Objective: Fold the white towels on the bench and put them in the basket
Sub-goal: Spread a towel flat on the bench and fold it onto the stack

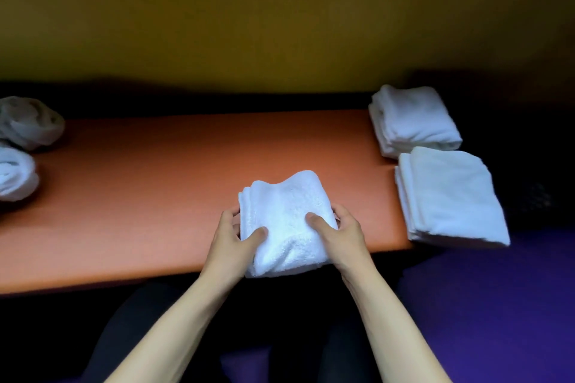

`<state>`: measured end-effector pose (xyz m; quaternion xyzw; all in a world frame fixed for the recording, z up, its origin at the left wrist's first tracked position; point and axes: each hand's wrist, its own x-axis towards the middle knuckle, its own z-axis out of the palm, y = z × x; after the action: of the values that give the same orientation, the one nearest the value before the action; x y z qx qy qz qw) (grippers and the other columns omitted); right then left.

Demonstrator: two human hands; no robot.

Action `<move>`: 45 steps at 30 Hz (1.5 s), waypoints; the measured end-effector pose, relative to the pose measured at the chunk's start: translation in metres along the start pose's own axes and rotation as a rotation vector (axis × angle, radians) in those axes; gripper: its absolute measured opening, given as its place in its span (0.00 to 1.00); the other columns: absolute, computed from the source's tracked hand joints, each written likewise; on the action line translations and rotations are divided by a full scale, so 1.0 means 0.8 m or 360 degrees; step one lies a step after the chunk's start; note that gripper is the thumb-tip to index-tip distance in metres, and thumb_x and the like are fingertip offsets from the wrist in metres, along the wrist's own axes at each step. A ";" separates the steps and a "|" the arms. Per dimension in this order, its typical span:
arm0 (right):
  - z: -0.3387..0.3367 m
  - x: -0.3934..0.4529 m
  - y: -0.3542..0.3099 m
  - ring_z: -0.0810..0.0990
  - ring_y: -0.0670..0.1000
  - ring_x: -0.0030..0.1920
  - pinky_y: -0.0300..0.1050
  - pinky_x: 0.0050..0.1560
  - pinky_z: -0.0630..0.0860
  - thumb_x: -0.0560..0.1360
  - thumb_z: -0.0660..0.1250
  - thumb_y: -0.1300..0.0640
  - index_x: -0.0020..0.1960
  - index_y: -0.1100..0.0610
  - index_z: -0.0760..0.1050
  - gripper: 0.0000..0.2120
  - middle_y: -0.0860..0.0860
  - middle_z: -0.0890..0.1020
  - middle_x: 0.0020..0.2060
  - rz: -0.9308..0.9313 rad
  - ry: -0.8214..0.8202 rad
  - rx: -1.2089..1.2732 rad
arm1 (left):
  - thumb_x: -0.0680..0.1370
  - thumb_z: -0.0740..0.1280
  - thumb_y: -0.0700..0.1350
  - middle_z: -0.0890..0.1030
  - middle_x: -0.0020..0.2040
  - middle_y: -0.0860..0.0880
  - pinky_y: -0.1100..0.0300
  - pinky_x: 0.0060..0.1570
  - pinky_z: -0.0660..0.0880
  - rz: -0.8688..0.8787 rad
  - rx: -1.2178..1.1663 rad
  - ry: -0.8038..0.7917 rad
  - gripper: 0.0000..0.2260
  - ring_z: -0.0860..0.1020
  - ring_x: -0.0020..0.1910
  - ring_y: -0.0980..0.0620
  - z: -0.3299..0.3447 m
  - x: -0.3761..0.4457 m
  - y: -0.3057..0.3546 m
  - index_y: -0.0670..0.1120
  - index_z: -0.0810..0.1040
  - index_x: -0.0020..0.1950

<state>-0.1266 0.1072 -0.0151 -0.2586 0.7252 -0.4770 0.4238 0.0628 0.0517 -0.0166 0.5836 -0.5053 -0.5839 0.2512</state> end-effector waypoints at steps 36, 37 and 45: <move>-0.329 0.101 0.059 0.61 0.57 0.78 0.56 0.75 0.59 0.82 0.59 0.43 0.75 0.49 0.71 0.24 0.54 0.66 0.77 -0.0588 0.0831 -0.1408 | 0.84 0.52 0.60 0.52 0.83 0.50 0.46 0.75 0.57 0.1053 0.1659 -0.0564 0.23 0.53 0.80 0.44 0.374 0.040 0.110 0.59 0.61 0.79; -0.325 0.098 0.055 0.63 0.57 0.77 0.57 0.74 0.60 0.81 0.57 0.42 0.74 0.50 0.72 0.25 0.55 0.68 0.76 -0.0616 0.0855 -0.1394 | 0.84 0.54 0.59 0.54 0.82 0.49 0.46 0.75 0.57 0.1089 0.1664 -0.0536 0.23 0.54 0.79 0.44 0.369 0.038 0.111 0.57 0.63 0.79; -0.263 0.057 0.020 0.69 0.55 0.72 0.55 0.71 0.63 0.76 0.61 0.44 0.71 0.50 0.74 0.25 0.52 0.72 0.73 -0.0856 0.0756 -0.1254 | 0.76 0.51 0.55 0.70 0.74 0.48 0.47 0.67 0.67 0.1394 0.1715 -0.0253 0.26 0.67 0.73 0.41 0.278 0.005 0.110 0.52 0.73 0.70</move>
<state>-0.3306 0.1779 -0.0074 -0.4601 0.8334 -0.3056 -0.0186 -0.1721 0.0822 0.0168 0.3251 -0.9301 -0.1379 0.1012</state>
